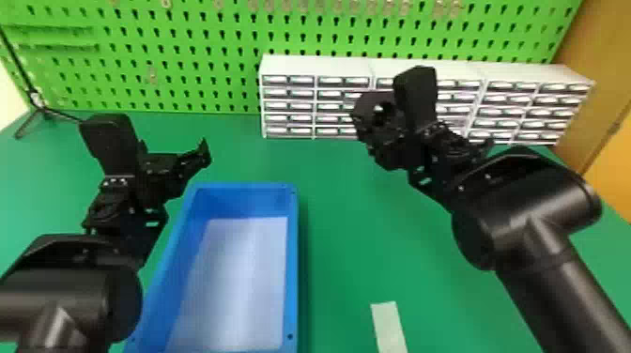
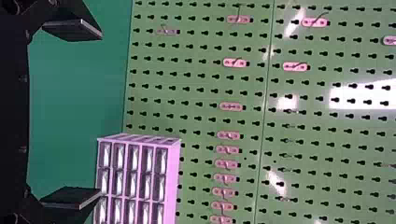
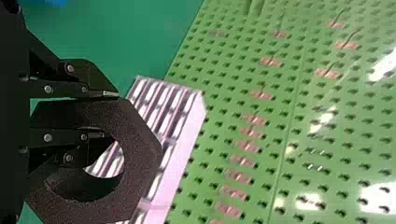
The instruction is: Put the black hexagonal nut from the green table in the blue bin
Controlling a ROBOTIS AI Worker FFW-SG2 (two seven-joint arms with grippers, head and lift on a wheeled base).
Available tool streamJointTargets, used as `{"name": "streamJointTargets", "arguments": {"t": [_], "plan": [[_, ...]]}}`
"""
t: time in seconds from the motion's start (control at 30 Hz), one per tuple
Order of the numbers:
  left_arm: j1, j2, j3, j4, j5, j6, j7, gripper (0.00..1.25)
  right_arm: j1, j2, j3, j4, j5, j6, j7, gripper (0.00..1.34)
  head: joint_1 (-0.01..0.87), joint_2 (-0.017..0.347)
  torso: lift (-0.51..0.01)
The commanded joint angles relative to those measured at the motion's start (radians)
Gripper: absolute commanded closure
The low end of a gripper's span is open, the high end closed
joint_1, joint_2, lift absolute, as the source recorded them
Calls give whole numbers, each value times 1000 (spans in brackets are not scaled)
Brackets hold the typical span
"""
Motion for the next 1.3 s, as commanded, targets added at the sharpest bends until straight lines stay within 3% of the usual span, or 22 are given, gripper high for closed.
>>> {"name": "streamJointTargets", "arguments": {"t": [0.0, 0.4, 1.27], "plan": [[1, -1, 5, 0, -2, 0, 0, 107, -24, -19, 66, 0, -87, -57, 0, 1015, 692, 8, -97], [3, -1, 13, 0, -10, 0, 0, 107, -75, -45, 216, 0, -253, -106, 0, 1015, 692, 8, -97], [-5, -1, 14, 0, -16, 0, 0, 107, -133, -53, 442, 3, -374, -106, 1, 1015, 692, 8, -97]]}}
